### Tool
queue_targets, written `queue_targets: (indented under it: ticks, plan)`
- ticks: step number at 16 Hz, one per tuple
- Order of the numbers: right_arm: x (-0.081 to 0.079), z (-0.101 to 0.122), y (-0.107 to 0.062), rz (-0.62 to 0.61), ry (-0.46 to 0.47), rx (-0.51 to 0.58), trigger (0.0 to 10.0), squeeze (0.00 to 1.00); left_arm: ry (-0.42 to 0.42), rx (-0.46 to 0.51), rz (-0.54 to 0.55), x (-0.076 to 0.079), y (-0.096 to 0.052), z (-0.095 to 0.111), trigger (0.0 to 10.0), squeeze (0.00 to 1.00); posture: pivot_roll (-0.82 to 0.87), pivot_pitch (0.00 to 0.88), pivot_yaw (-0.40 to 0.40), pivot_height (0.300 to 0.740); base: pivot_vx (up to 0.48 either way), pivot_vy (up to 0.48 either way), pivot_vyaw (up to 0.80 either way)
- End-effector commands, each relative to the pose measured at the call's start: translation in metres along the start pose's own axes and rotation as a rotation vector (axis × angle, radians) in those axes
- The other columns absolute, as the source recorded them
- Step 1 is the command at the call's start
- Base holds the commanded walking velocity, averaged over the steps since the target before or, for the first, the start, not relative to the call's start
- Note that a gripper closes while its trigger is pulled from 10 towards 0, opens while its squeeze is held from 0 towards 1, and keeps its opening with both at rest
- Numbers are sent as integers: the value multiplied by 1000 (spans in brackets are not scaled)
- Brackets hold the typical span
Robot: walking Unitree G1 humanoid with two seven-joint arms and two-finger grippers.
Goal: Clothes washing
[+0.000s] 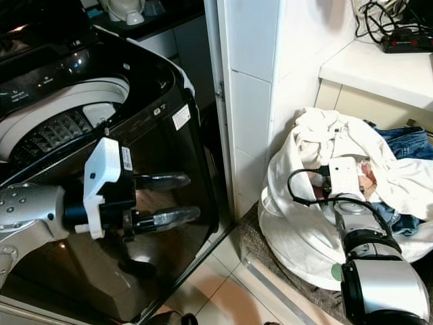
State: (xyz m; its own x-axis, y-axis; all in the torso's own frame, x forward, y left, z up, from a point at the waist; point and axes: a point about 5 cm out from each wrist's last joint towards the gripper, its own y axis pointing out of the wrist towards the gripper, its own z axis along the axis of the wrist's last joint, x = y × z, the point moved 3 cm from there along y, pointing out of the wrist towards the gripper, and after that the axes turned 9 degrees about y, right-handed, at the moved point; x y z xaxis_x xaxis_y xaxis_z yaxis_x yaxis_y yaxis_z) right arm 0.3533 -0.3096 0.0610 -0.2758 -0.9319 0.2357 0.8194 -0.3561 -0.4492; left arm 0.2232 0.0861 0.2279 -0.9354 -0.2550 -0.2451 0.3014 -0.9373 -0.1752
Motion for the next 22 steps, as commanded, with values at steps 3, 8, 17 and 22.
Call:
queue_targets:
  ticks: [3, 8, 17, 22]
  plan:
    - [-1, -3, 0, -3, 8, -10, 0, 0, -4, -6, -4, 1, -3, 1, 10000, 0, 326, 85, 149, 740, 0, 0, 0]
    - [1, -1, 0, -9, 8, -7, 0, 0, -3, -1, -2, 0, 0, 2, 10000, 0, 318, 76, 145, 740, 0, 0, 0]
    - [13, 28, 1, -53, 57, 68, 0, 0, 18, 30, 53, -13, 7, 2, 10000, 0, 261, 44, 109, 740, 0, 0, 0]
    - [31, 93, -4, -47, 107, 258, 0, 0, 45, 110, 186, -43, 23, 1, 10000, 0, 102, 7, 65, 740, 0, 0, 0]
